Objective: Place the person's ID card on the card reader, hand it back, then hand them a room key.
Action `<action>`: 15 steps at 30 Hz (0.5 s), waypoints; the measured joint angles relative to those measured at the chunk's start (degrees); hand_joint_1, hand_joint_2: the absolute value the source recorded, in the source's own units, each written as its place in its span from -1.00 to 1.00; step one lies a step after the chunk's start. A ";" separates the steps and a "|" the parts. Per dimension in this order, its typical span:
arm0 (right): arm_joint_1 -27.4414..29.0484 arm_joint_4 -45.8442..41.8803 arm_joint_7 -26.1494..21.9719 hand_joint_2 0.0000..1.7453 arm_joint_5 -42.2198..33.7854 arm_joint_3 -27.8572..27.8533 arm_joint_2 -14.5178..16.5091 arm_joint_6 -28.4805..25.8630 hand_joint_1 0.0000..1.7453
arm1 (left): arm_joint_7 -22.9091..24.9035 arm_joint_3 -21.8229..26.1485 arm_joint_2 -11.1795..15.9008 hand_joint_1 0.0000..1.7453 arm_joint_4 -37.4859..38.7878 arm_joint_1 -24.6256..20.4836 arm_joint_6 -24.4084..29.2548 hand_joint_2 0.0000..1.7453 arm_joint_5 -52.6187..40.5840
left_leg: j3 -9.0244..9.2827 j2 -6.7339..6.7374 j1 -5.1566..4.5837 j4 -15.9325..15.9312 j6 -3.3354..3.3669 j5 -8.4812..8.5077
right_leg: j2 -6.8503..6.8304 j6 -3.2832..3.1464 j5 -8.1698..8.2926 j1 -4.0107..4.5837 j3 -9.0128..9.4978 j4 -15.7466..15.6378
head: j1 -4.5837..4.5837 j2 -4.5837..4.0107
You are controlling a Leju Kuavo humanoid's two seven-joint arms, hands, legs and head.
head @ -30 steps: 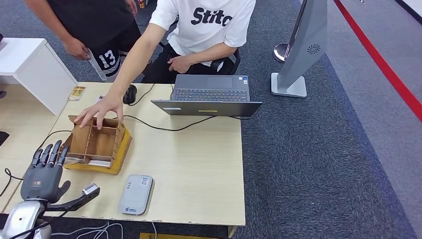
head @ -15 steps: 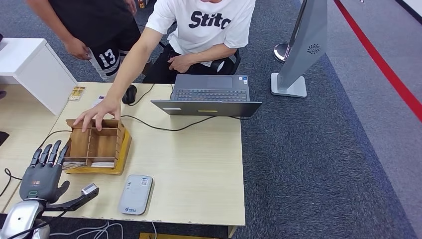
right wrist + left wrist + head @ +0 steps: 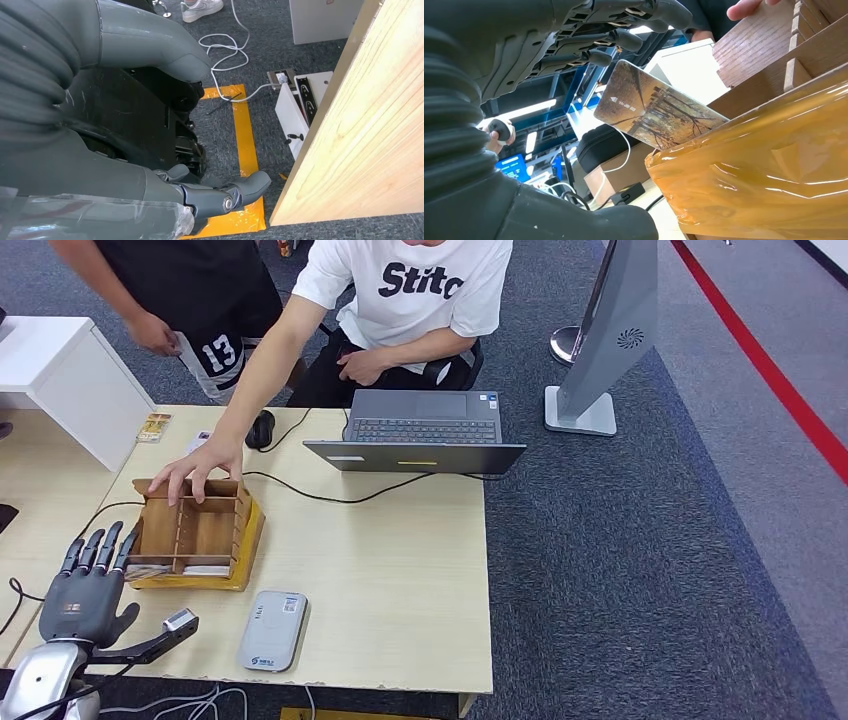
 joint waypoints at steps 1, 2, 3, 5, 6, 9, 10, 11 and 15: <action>0.00 0.00 0.01 1.00 0.01 0.00 0.00 0.01 -1.00 | 0.00 0.00 0.02 -1.00 0.00 0.00 0.01 1.00 0.00 | 0.00 0.00 0.00 0.00 0.00 0.00 | 0.00 0.00 0.00 0.00 0.00 0.00 | 0.00 0.00; 0.00 0.00 0.01 1.00 0.00 0.00 0.00 0.02 -1.00 | 0.00 0.00 0.03 -1.00 -0.01 0.00 0.02 1.00 0.01 | 0.00 0.00 0.00 0.00 0.00 0.00 | 0.00 0.00 0.00 0.00 0.00 0.00 | 0.00 -0.01; 0.00 0.00 0.01 1.00 -0.01 0.00 0.00 0.04 -1.00 | 0.00 -0.01 0.05 -0.50 -0.01 -0.01 0.03 1.00 0.01 | 0.00 0.00 0.00 0.00 0.00 0.00 | 0.00 0.00 0.00 0.00 0.00 0.00 | 0.00 -0.01; 0.00 0.00 0.01 1.00 -0.01 0.00 0.00 0.08 -1.00 | 0.00 -0.02 0.07 0.50 -0.02 -0.01 0.03 1.00 0.01 | 0.00 0.00 0.00 0.00 0.00 0.00 | 0.00 0.00 0.00 0.00 0.00 0.00 | 0.00 -0.01; 0.00 0.00 0.00 1.00 0.00 0.00 0.00 0.09 -1.00 | 0.00 -0.04 0.07 1.00 -0.03 -0.01 0.03 1.00 0.01 | 0.00 0.00 0.00 0.00 0.00 0.00 | 0.00 0.00 0.00 0.00 0.00 0.00 | 0.00 0.00; 0.00 0.00 0.00 1.00 0.01 0.00 0.00 0.10 -1.00 | 0.00 -0.08 0.06 1.00 -0.04 -0.02 0.02 1.00 0.03 | 0.00 0.00 0.00 0.00 0.00 0.00 | 0.00 0.00 0.00 0.00 0.00 0.00 | 0.00 0.01; 0.00 0.00 0.01 1.00 0.01 0.00 0.00 0.11 -1.00 | 0.01 -0.09 0.06 1.00 -0.04 -0.02 0.01 1.00 0.07 | 0.00 0.00 0.00 0.00 0.00 0.00 | 0.00 0.00 0.00 0.00 0.00 0.00 | 0.00 0.01; 0.00 0.00 0.01 1.00 0.01 0.00 0.00 0.11 -1.00 | 0.02 -0.10 0.06 1.00 -0.04 -0.02 0.01 1.00 0.12 | 0.00 0.00 0.00 0.00 0.00 0.00 | 0.00 0.00 0.00 0.00 0.00 0.00 | 0.00 0.01; 0.01 0.00 0.01 1.00 -0.01 0.00 0.00 0.11 -1.00 | 0.07 -0.11 0.07 1.00 -0.05 -0.02 0.01 1.00 0.37 | 0.00 0.00 0.00 0.00 0.00 0.00 | 0.00 0.00 0.00 0.00 0.00 0.00 | 0.00 0.00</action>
